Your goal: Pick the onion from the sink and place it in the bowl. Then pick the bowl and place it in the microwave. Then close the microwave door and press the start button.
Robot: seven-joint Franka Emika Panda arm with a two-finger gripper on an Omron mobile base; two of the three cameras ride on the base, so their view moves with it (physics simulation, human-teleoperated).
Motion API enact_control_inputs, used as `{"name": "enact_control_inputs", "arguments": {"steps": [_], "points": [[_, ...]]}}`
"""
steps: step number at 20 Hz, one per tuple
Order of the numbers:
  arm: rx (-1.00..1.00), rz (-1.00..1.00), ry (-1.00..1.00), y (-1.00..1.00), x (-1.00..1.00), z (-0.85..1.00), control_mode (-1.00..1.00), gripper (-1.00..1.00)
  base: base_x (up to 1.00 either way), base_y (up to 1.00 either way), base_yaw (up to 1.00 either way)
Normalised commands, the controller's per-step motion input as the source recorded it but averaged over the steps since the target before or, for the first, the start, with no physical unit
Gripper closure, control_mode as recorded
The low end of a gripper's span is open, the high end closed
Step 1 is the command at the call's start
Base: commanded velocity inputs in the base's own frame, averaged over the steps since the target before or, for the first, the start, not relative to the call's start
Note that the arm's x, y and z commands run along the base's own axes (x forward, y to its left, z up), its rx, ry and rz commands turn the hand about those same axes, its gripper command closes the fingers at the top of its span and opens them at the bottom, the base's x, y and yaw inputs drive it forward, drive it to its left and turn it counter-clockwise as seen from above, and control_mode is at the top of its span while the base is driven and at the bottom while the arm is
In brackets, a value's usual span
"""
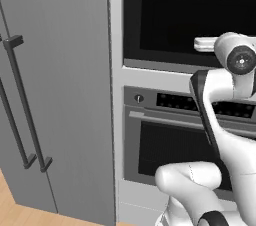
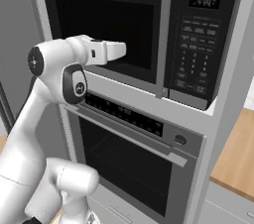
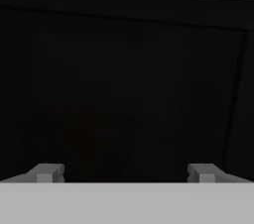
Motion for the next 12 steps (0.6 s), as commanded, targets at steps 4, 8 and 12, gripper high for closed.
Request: {"name": "enact_control_inputs", "arguments": {"steps": [4,8,12], "points": [[0.02,0.01,0.0,0.0,-1.0,0.18,-1.0,-1.0,0.0,0.0,0.0],[0.02,0.05,0.0,0.01,-1.0,0.03,-1.0,-1.0,0.0,0.0,0.0],[0.0,0.09,-0.03,0.05,-1.0,-0.04,-1.0,1.0,0.0,0.0,0.0]]}}
